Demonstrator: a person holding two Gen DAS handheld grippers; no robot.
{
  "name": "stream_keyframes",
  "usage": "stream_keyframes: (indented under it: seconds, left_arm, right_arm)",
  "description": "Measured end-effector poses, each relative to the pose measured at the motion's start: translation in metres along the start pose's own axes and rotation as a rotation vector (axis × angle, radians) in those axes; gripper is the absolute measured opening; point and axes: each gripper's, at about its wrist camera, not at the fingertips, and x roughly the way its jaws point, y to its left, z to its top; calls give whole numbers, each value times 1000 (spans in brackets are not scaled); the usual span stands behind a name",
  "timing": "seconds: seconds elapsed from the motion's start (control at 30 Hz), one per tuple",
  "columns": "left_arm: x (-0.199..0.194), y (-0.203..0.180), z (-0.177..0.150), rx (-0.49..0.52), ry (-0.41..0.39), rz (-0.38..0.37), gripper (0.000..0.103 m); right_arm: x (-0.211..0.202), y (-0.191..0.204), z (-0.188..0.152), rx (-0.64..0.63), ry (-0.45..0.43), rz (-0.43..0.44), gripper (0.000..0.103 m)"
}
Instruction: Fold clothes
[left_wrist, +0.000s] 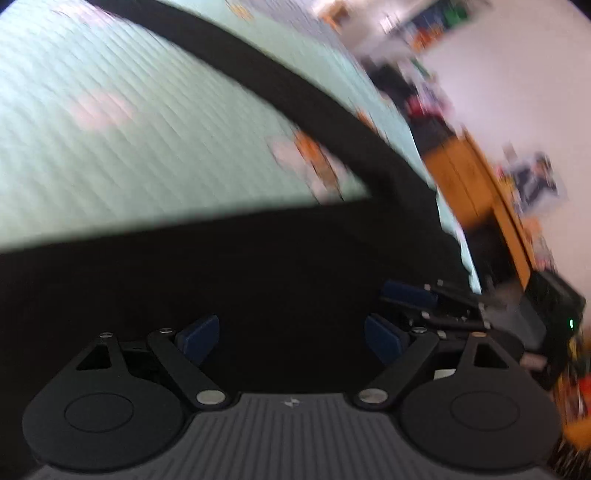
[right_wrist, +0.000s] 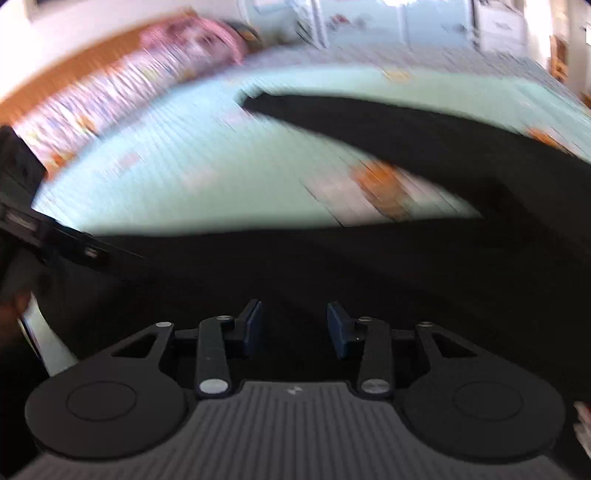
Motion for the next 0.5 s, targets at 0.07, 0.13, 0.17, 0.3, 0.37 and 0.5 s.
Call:
stream_keyframes:
  seconds: [0.07, 0.13, 0.17, 0.3, 0.37, 0.5]
  left_arm:
    - [9, -3, 8, 16, -29, 33, 89]
    - [15, 2, 23, -2, -73, 78, 88]
    - [16, 5, 31, -10, -98, 121, 87]
    - [9, 8, 53, -55, -139, 202, 80]
    - [0, -11, 46, 24, -147, 241, 82]
    - [-2, -11, 28, 1, -58, 35, 84]
  right_arm:
    - [9, -7, -4, -7, 45, -29, 41]
    - [33, 0, 13, -51, 20, -42, 44]
    - [47, 6, 24, -82, 1, -53, 44]
    - [69, 3, 62, -36, -97, 17, 43]
    - [50, -7, 55, -2, -123, 4, 43]
    - [-9, -37, 13, 51, -115, -109, 43]
